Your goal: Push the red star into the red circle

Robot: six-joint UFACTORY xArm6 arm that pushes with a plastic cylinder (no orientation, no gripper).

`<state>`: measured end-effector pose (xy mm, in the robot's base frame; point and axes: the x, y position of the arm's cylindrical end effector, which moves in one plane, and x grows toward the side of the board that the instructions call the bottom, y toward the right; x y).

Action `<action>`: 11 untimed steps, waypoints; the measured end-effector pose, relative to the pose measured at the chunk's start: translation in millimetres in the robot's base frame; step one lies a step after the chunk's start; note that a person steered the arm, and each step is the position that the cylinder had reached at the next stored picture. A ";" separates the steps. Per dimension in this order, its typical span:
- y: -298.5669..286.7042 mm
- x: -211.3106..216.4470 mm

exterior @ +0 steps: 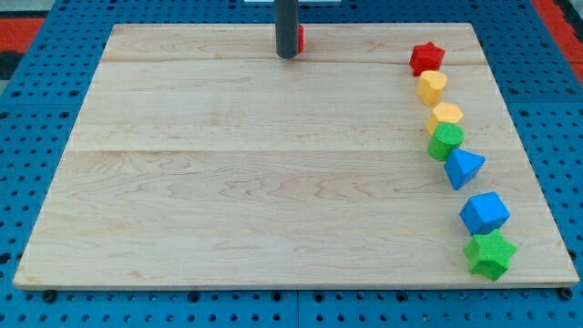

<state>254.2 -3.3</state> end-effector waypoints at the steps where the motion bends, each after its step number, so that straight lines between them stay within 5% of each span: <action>1: 105.1 -12.8; 3: 283.3 -7.3; 5: 266.0 53.1; 7: 175.9 46.0; 9: 226.5 33.5; 11: 175.9 7.6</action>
<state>261.8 172.6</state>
